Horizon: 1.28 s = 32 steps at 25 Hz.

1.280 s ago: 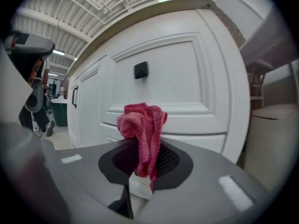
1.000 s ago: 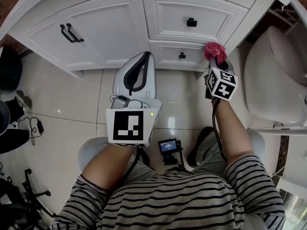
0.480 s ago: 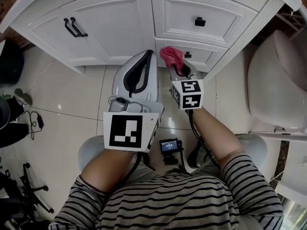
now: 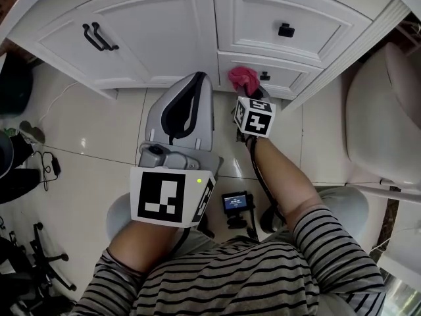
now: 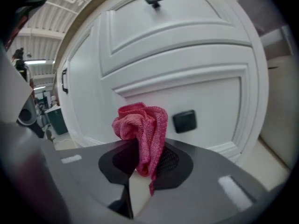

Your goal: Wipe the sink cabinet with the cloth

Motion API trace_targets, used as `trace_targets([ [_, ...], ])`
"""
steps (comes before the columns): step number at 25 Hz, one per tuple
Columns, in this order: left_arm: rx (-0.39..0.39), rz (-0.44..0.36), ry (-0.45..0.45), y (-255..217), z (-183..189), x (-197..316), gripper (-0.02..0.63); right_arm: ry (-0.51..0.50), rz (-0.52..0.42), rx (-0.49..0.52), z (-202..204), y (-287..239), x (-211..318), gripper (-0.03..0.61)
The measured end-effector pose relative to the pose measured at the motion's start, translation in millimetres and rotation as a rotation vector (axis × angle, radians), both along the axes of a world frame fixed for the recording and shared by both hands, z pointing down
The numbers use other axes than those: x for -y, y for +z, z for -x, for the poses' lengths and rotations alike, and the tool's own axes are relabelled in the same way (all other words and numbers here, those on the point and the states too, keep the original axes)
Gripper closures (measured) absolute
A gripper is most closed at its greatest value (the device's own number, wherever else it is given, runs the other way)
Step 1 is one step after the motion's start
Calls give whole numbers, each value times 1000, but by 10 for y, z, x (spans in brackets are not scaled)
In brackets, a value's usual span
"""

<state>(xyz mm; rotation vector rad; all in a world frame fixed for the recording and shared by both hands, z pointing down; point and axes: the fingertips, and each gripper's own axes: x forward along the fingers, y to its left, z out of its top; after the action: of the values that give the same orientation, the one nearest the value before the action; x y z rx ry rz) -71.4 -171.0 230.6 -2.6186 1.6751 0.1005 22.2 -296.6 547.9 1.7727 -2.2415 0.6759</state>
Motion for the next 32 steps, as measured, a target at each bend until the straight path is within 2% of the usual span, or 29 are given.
trace_targets([
  [3, 1, -1, 10, 16, -35, 1, 623, 64, 34, 14, -325, 149, 4, 509],
  [9, 15, 5, 9, 73, -69, 29, 623, 2, 2, -44, -389, 175, 16, 508],
  [14, 21, -1, 4, 74, -70, 44, 623, -67, -32, -165, -509, 176, 1, 506],
  [20, 33, -12, 12, 50, -114, 33, 623, -195, -91, -405, -591, 89, -35, 505],
  [24, 46, -15, 11, 62, -127, 15, 623, -286, -93, -541, -565, 156, -50, 508],
  [29, 63, -26, 14, 66, -177, 5, 623, -379, -76, -571, -468, 229, -131, 510],
  [32, 64, -32, 18, 55, -199, -1, 623, -489, -108, -564, -299, 198, -229, 511],
])
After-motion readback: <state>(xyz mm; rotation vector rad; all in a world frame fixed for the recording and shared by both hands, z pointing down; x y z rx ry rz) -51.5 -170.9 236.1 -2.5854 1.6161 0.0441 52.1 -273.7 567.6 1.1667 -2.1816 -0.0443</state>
